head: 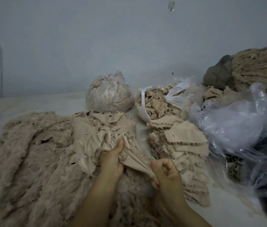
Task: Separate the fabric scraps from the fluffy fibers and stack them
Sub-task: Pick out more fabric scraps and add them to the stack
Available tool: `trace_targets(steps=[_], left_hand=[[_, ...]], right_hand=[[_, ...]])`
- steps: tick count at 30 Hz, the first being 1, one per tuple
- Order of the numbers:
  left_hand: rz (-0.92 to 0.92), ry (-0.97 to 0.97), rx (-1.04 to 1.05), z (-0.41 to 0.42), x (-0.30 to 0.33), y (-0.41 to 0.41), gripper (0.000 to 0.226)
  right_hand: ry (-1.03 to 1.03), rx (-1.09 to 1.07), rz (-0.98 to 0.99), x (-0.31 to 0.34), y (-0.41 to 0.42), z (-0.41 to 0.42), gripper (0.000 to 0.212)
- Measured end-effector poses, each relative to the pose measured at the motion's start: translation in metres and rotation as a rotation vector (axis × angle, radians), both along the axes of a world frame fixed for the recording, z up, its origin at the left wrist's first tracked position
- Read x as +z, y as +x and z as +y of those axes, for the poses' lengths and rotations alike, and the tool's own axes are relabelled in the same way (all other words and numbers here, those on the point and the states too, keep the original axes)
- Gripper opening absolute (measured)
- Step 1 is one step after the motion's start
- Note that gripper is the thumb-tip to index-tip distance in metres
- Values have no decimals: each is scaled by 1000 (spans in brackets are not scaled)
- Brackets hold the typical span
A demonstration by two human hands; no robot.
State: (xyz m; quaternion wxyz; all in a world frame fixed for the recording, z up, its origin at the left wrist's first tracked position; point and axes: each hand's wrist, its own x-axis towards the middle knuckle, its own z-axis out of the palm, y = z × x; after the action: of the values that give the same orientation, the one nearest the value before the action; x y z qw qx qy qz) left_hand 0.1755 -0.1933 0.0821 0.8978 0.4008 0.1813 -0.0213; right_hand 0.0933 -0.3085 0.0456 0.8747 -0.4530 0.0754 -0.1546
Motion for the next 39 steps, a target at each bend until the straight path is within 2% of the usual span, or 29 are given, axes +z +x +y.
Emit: trace_targets(steps=[3,6,8,10,12,14,16,19,21,25,26,29,31,32,36,37,39], left_hand=[[-2,23,50,10,4,5,27],[-6,44,83,30,9,13,5],[-2,-18,139,42,11,20,5],[-43,-50,145,46,13,21,14],[-53,94,92,43,10,20,18],[-10,290,20,41,2,17,9],[37,351,-100,38,-3,13,22],[32,199,-188,32,-1,-1,22],[-12,61,-223,24,-1,-15,28],[-36,119,-133,1,-21,-45,45],[-5,80,-149,-5,-24,-51,43],[160,10,-370,-22,-26,-62,24],[226,-70,-394,-28,-25,-58,19],[197,-98,-380,-30,-23,-54,20],[45,-128,-327,-33,-16,-46,24],[35,-132,-337,-34,-15,-46,23],[19,-89,-345,-39,-14,-49,23]], right_hand=[[-6,-3,-48,0,2,0,18],[-39,-54,-53,-3,2,-7,18],[-135,-81,-40,-3,2,-16,20],[-250,-59,-12,1,4,-24,26],[-284,-50,-27,6,7,-30,28],[-300,-92,-47,13,13,-36,23],[-317,-112,-38,20,21,-42,21],[-98,88,51,20,30,-46,28],[11,135,109,15,30,-46,29],[197,110,38,5,25,-44,20],[217,111,13,3,23,-45,19],[235,142,-45,-3,16,-45,14],[262,193,-31,-10,7,-47,12],[267,239,0,-13,3,-48,8],[286,483,183,-18,-5,-49,54],[267,495,182,-15,-6,-47,60],[120,405,164,-10,-4,-40,54]])
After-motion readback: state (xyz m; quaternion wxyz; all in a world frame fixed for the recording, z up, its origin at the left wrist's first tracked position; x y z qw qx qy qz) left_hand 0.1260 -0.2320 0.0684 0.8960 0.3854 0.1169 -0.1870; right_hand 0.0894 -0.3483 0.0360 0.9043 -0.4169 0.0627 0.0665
